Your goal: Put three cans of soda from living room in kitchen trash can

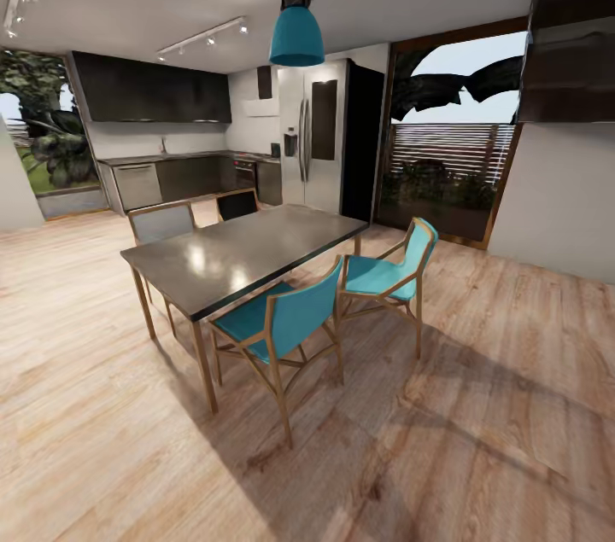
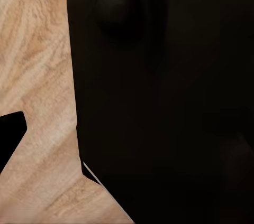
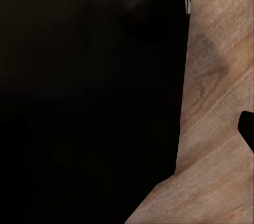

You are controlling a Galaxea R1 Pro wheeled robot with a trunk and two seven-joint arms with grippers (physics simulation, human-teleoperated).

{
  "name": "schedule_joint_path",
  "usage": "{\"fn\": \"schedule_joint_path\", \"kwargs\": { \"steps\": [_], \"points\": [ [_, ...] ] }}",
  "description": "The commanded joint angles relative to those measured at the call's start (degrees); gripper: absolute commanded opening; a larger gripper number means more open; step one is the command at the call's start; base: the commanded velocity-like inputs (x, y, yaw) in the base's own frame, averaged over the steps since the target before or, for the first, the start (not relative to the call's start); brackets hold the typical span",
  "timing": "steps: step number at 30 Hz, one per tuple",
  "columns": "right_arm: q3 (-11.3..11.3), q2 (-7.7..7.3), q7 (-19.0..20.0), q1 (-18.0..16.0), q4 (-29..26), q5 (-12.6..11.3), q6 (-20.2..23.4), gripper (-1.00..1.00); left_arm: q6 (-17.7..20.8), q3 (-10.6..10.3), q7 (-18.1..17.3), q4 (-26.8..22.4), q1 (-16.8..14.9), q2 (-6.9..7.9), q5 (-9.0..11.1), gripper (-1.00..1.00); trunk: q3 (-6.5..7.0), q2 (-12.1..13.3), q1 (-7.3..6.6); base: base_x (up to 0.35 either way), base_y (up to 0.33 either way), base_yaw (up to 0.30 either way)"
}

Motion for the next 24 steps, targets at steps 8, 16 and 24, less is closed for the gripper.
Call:
{"fn": "schedule_joint_path", "kwargs": {
  "steps": [8,16,24],
  "points": [
    [0.15,-0.14,0.02,-0.94,-0.35,0.15,0.44,1.00,-0.43,-0.10,-0.16,-1.40,0.61,-1.15,-0.07,1.00,0.01,0.02,0.01,0.000,0.000,0.000],
    [0.15,-0.14,0.02,-0.94,-0.35,0.15,0.44,1.00,-0.43,-0.10,-0.16,-1.40,0.61,-1.15,-0.07,1.00,0.01,0.02,0.01,0.000,0.000,0.000],
    [0.18,-0.33,0.05,-1.27,-0.68,0.16,0.39,1.00,-0.60,0.03,-0.23,-1.74,0.77,-1.27,-0.05,1.00,0.01,0.02,0.01,0.000,0.000,0.000]
  ]
}}
